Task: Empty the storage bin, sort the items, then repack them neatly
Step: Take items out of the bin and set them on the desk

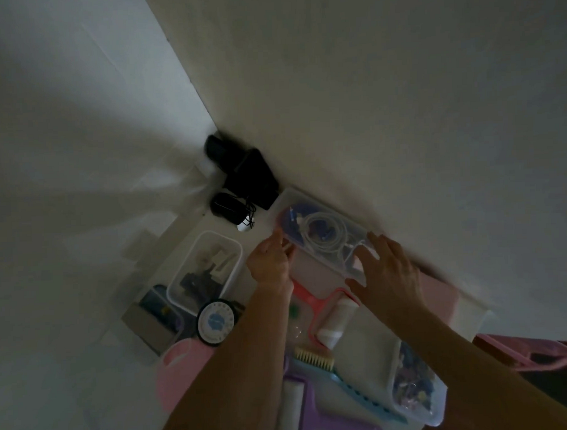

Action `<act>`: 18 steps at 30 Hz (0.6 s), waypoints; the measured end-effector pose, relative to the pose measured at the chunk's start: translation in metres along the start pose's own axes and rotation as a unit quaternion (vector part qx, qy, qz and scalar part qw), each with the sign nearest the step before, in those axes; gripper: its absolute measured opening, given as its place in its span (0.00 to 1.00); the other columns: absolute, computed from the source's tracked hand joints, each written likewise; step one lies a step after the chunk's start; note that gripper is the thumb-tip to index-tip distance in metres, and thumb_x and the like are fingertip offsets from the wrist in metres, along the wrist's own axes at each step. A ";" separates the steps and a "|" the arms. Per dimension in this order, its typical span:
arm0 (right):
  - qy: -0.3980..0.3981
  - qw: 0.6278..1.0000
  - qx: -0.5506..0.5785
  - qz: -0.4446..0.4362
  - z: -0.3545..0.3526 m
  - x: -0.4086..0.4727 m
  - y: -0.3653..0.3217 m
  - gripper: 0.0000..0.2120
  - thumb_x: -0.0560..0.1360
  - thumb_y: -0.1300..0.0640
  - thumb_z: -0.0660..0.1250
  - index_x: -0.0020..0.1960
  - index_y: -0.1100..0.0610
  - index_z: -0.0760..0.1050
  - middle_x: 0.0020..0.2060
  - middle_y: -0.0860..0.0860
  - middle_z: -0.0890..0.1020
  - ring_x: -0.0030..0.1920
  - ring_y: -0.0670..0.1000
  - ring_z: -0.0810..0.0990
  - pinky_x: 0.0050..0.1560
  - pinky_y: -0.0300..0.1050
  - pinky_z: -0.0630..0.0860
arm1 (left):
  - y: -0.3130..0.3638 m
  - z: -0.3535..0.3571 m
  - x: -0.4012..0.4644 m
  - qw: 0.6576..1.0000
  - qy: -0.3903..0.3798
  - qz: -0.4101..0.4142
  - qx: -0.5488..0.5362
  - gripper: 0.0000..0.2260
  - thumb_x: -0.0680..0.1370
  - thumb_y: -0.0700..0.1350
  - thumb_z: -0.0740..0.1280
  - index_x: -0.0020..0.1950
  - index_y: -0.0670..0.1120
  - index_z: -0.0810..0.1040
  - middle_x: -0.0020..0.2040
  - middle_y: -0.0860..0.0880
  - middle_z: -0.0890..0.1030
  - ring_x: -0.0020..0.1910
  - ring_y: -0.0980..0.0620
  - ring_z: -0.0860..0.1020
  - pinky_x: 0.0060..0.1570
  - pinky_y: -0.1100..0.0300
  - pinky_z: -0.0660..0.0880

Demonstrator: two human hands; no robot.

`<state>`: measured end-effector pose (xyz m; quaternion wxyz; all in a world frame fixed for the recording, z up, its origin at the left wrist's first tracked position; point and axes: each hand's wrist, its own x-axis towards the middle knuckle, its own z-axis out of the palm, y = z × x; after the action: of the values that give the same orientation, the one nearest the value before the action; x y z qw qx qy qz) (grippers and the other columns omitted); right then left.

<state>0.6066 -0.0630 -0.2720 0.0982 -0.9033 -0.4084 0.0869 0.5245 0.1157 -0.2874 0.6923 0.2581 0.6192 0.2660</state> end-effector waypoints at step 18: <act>0.023 0.864 0.371 0.339 -0.014 -0.012 -0.009 0.31 0.74 0.52 0.72 0.71 0.59 0.63 0.65 0.60 0.74 0.63 0.62 0.74 0.60 0.55 0.74 | -0.002 0.025 0.085 0.960 -0.011 0.122 0.252 0.21 0.68 0.53 0.58 0.60 0.53 0.73 0.56 0.42 0.81 0.53 0.41 0.81 0.57 0.40 0.77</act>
<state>0.5951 -0.0677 -0.2556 0.4001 -0.8845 -0.0119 0.2397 0.5570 0.1720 -0.3478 0.5742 0.5006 0.6220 0.1813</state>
